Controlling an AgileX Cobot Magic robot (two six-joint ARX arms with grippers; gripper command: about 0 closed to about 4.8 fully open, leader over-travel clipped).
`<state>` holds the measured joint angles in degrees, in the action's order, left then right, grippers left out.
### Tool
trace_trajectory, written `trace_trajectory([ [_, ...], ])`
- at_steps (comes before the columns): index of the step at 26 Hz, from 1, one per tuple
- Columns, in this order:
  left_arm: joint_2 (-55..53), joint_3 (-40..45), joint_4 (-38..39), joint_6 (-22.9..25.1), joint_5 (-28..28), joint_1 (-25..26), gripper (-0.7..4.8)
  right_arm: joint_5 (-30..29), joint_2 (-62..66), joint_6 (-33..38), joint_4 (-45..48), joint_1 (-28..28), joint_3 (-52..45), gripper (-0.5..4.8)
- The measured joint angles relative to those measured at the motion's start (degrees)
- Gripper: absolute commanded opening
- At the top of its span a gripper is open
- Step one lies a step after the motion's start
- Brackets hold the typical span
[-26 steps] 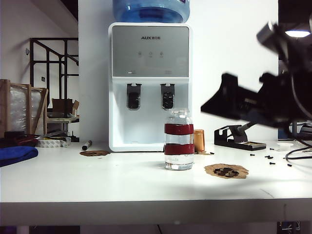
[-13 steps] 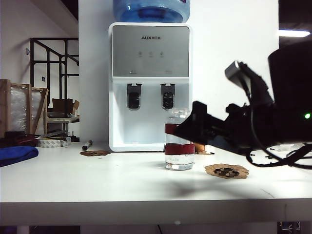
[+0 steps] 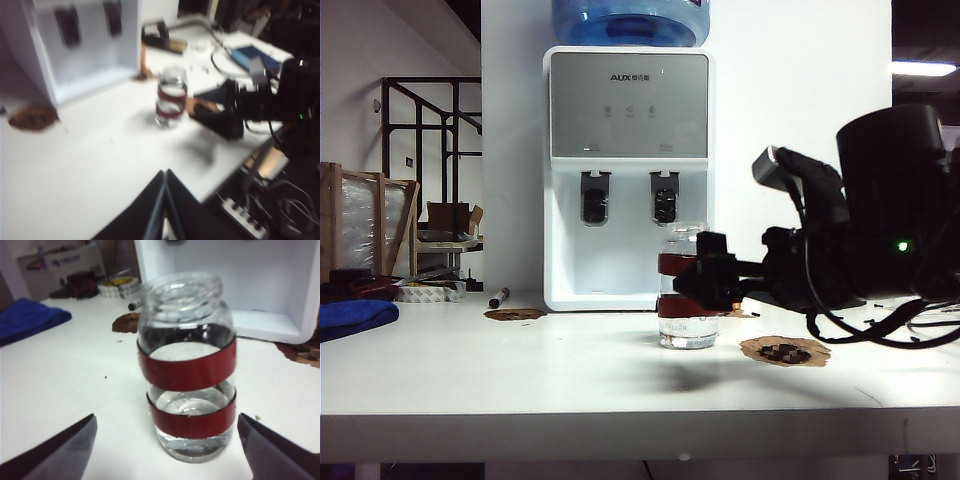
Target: Pick up the water bottle with two loops of red belts, then reach the front water dispenser and gently press the gray-black baffle horizontally to get a little water.
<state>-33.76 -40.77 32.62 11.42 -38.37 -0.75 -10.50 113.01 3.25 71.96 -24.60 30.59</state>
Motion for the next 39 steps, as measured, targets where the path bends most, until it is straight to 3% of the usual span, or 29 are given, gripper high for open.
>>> trace_trajectory([
  [9,0.0,0.0,-1.2,0.0,2.3,0.0,-0.04,0.0,1.3,-5.0,-1.7,0.0,3.4,4.79],
  [30,0.0,0.0,-2.7,0.0,3.3,0.0,-0.04,0.0,6.1,-5.3,-6.3,0.1,13.1,4.79],
  [39,0.0,0.0,-2.7,0.0,3.3,0.0,-0.04,3.9,7.1,-6.3,-7.3,0.7,14.4,4.79],
])
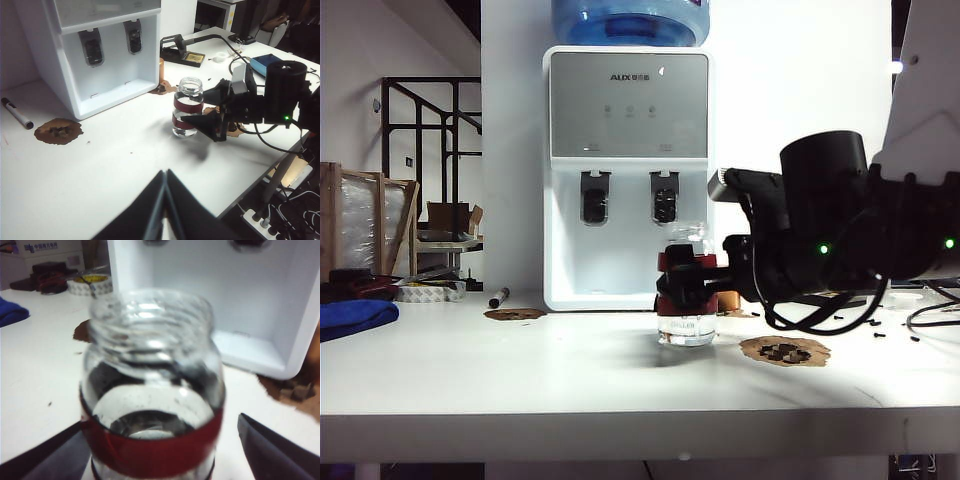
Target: Pick up the water bottle with two loops of red belts, then reach the front water dispenser and gently press the gray-black baffle horizontally to get a little water.
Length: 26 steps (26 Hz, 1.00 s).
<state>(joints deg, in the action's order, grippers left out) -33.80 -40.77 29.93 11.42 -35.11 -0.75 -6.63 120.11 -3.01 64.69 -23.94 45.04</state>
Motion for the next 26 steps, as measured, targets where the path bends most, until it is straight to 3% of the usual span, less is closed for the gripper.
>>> trace_trajectory([
  [9,0.0,0.0,0.0,0.0,0.0,0.0,-0.04,0.5,1.0,-0.7,-0.2,0.3,2.9,4.79],
  [18,0.0,0.0,0.1,0.0,0.0,0.0,-0.04,-3.9,1.4,-0.7,-0.1,0.3,2.9,4.79],
  [21,0.0,0.0,0.1,0.0,0.0,0.0,-0.04,-3.9,1.4,-0.8,-0.1,0.3,2.9,4.17],
  [24,0.0,0.0,0.1,0.0,0.0,0.0,-0.04,-3.9,1.4,-0.9,0.0,0.3,2.9,4.01],
  [26,0.0,0.0,0.1,0.0,0.0,0.0,-0.04,-3.9,1.4,-0.9,0.0,0.3,2.9,3.15],
])
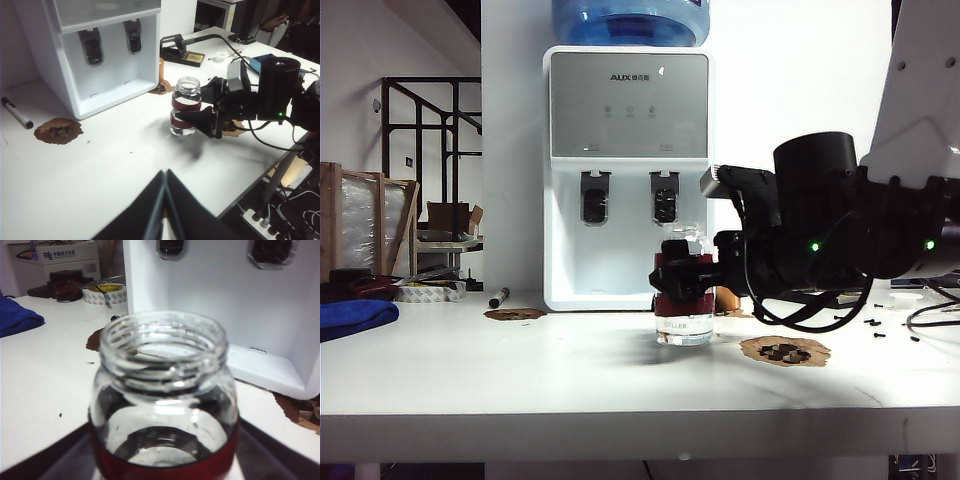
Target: Pick up the water bottle with two loops of red belts, then reach the front water dispenser and gently press the gray-black baffle horizontally to get a little water.
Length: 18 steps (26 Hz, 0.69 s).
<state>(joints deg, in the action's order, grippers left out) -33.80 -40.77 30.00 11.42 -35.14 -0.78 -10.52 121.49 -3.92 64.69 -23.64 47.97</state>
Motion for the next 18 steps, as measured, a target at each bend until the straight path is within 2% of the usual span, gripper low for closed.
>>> trace_trajectory([
  [3,0.0,0.0,0.0,-0.1,-0.1,0.0,-0.04,0.0,0.0,-0.1,0.1,0.0,0.0,3.04],
  [7,0.0,0.0,0.0,-1.3,-0.4,0.0,-0.04,0.0,0.0,-0.2,0.1,0.0,0.0,1.84],
  [10,0.0,0.0,0.0,-1.4,-0.7,0.0,-0.04,0.0,0.0,-0.1,0.1,0.0,0.0,1.68],
  [11,0.0,0.0,0.0,-1.4,-0.7,0.0,-0.04,0.0,0.0,-0.1,0.1,0.0,0.0,1.14],
  [12,0.0,0.0,0.0,-1.4,-0.7,0.0,-0.04,0.0,0.0,-0.1,0.1,0.0,0.0,0.84],
  [15,0.0,0.0,0.0,-1.4,-0.7,0.0,-0.04,0.0,0.0,-0.1,0.3,0.0,0.0,0.29],
  [18,0.0,0.0,0.0,-1.4,-0.7,0.0,-0.04,0.0,0.0,-0.2,0.8,0.0,0.0,-0.04],
])
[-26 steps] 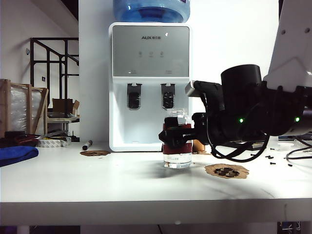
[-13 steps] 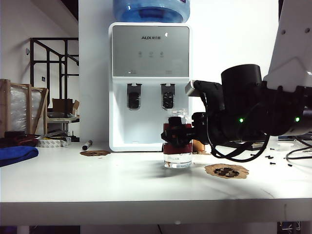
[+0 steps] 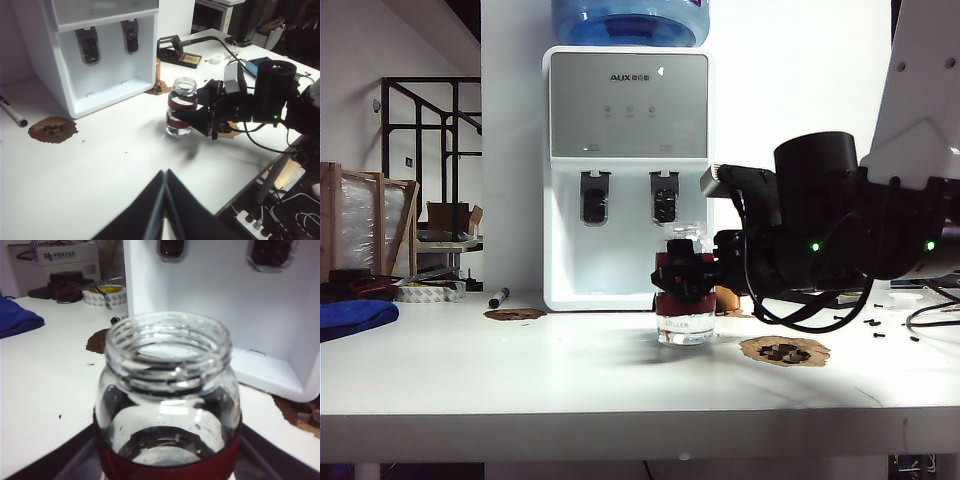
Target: Pick up the water bottle with two loops of red belts, then reach the front water dispenser and gently press the gray-black baffle horizontally to get a little water.
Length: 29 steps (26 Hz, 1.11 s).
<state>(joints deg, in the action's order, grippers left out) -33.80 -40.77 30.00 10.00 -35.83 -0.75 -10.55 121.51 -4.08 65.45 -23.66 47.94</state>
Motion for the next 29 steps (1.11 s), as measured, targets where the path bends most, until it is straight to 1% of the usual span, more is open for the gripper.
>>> trace_trajectory([
  [3,0.0,0.0,0.0,0.0,0.0,0.0,-0.04,0.0,0.0,0.0,2.4,0.0,0.0,-0.04],
  [7,0.0,0.0,0.0,-0.3,0.0,0.0,-0.04,0.0,-1.0,0.8,2.5,-0.1,-0.1,-0.04],
  [10,0.0,0.0,0.0,-1.6,0.0,0.0,-0.04,4.9,-3.5,0.9,3.1,-0.4,0.2,-0.05],
  [11,0.0,0.0,0.0,-1.6,-0.1,0.0,-0.04,9.2,-3.9,0.9,3.2,-0.6,1.9,-0.04],
  [12,0.0,0.0,0.0,-1.6,-0.1,0.0,-0.04,10.2,-4.0,0.9,2.9,-0.7,3.3,-0.04],
  [14,0.0,0.0,0.0,-1.6,-0.1,0.0,-0.04,11.0,-4.0,0.9,-0.5,-0.9,7.6,-0.04],
  [16,0.0,0.0,0.0,-1.6,0.0,0.0,-0.04,12.2,-3.9,0.9,-8.9,-2.0,14.1,-0.04],
  [17,0.0,0.0,0.0,-1.6,0.0,0.0,-0.04,12.3,-3.7,0.9,-11.5,-2.3,16.6,-0.04],
  [21,0.0,0.0,0.0,-1.6,0.0,0.0,-0.04,12.7,-0.3,0.9,-15.0,-2.2,24.2,-0.04],
  [22,0.0,0.0,0.0,-1.6,0.0,0.0,-0.04,13.4,0.5,0.8,-15.8,-2.1,25.2,-0.04],
  [23,0.0,0.0,0.0,-1.6,0.0,0.0,-0.04,15.4,2.0,0.8,-18.3,-2.1,27.0,-0.04],
  [26,0.0,0.0,0.0,-1.6,0.1,0.0,-0.04,15.5,3.1,0.8,-20.3,-2.1,27.9,-0.04],
  [29,0.0,0.0,0.1,-1.6,0.3,0.0,-0.04,15.5,4.9,0.8,-19.5,-2.1,28.4,-0.04],
])
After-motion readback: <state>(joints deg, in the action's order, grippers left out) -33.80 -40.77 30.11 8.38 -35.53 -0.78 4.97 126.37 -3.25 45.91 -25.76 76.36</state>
